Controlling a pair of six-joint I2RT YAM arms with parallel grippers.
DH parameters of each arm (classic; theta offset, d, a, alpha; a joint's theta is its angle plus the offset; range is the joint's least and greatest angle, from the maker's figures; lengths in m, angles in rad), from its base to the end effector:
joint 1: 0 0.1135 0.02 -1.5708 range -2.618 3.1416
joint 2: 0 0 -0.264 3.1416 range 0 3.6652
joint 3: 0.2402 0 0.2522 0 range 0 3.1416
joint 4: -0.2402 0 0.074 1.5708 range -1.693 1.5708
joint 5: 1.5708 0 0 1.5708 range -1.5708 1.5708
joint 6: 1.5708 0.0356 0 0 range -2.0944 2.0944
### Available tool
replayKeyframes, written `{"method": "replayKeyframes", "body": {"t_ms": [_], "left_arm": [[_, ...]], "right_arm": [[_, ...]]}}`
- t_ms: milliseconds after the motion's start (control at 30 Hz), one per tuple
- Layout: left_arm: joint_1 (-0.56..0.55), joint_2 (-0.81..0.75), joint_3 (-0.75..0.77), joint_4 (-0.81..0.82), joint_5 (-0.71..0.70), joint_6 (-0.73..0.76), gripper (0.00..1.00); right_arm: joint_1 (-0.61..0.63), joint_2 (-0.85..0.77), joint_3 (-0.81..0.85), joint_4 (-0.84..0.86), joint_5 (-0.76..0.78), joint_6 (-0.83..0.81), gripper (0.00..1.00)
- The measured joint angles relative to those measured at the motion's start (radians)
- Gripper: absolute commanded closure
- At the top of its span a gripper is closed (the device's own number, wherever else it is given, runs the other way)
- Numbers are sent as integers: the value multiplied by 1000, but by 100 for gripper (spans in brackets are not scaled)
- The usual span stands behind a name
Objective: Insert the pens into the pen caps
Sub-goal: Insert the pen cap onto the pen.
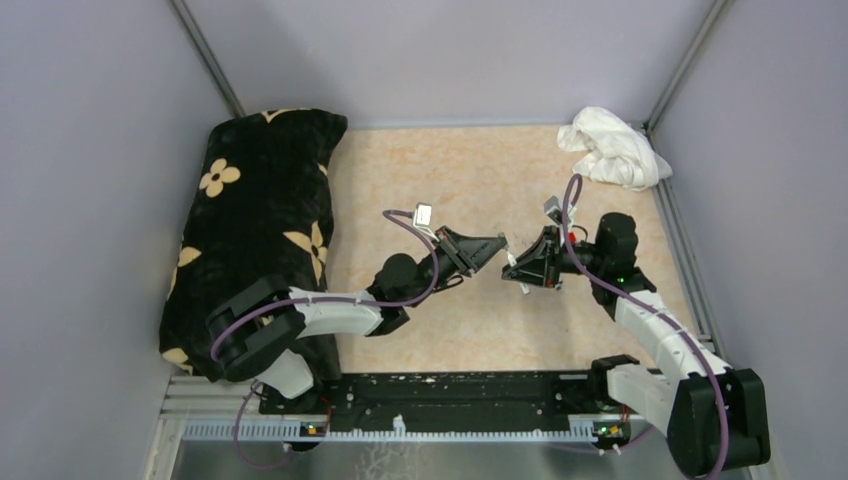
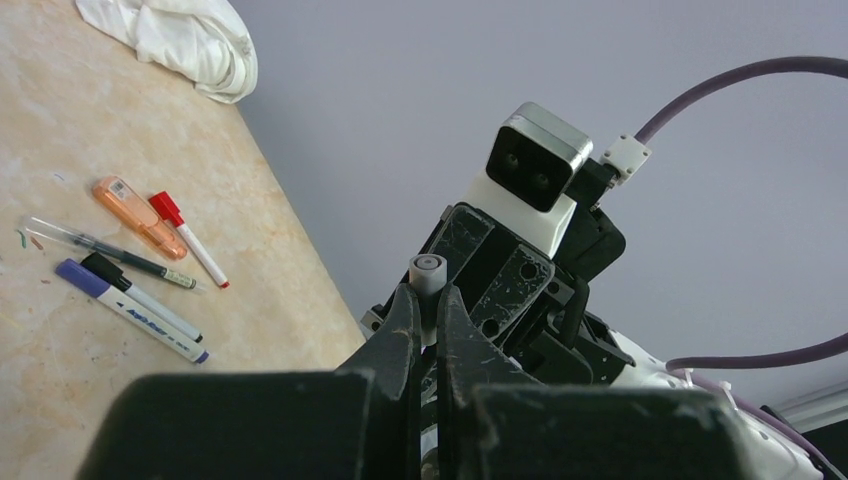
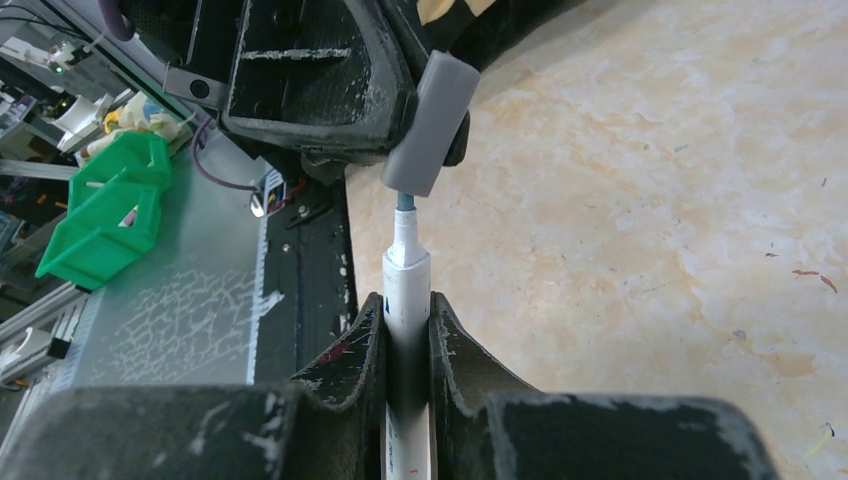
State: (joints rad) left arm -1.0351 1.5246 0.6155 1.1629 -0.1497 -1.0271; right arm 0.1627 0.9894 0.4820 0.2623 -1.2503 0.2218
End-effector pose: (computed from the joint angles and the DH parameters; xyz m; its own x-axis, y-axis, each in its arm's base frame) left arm 0.1635 -0.2650 0.2482 -0.5983 -0.6499 -0.4687 0.5114 0.1405 -0.8478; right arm 0.1928 0.0659 0.2469 -0.4447 -0.0028 -0.8957 -0.8834 0.1664 0.4381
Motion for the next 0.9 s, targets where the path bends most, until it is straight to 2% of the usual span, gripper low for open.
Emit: {"method": "replayKeyframes", "body": {"t_ms": [533, 900], "left_arm": [[-19, 24, 8, -4, -20, 9, 100], [-88, 23, 58, -99, -164, 178, 100]], "right_arm": [[1, 0, -11, 50, 32, 78, 100], [-1, -4, -11, 23, 80, 69, 100]]}}
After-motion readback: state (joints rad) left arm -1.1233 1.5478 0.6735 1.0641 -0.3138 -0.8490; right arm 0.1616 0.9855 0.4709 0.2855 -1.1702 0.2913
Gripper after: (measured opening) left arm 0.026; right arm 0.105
